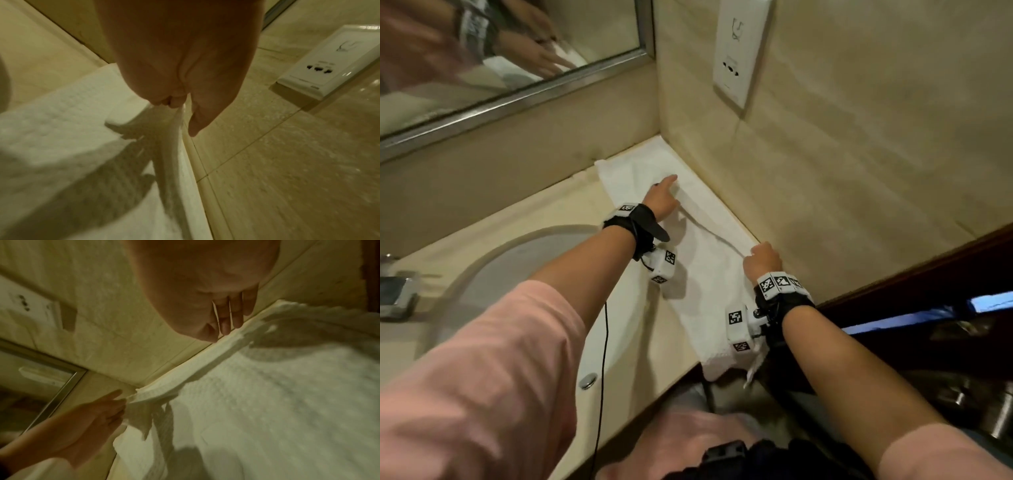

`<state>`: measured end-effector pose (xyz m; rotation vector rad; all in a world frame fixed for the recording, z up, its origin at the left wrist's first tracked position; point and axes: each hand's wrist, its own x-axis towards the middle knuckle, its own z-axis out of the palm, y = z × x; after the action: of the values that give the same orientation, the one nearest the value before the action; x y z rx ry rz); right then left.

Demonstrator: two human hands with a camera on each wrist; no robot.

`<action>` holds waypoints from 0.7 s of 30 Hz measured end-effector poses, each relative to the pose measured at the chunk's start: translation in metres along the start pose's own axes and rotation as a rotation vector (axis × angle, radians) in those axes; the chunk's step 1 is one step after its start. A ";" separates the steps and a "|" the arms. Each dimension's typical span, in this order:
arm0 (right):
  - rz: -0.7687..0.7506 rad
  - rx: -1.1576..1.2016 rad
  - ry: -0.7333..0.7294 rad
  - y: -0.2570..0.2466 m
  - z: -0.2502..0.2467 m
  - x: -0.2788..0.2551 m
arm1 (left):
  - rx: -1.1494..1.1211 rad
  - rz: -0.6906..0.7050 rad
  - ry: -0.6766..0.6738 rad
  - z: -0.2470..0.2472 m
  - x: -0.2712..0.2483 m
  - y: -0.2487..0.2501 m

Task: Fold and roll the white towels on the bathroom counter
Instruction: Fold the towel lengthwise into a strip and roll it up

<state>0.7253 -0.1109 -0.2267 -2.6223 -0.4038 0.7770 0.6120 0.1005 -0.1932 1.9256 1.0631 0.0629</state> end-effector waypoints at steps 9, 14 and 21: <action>-0.459 0.112 -0.117 -0.118 0.054 0.029 | -0.283 -0.020 -0.050 -0.059 0.049 -0.048; -0.725 -0.192 -0.035 -0.159 0.073 0.052 | -0.095 -0.012 0.185 -0.083 0.072 -0.091; -0.988 -0.413 0.129 -0.192 0.093 0.080 | 0.144 -0.073 0.213 -0.087 0.091 -0.120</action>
<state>0.7056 0.1148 -0.2541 -2.3007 -1.7691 0.1848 0.5541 0.2492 -0.2614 2.0405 1.3098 0.1574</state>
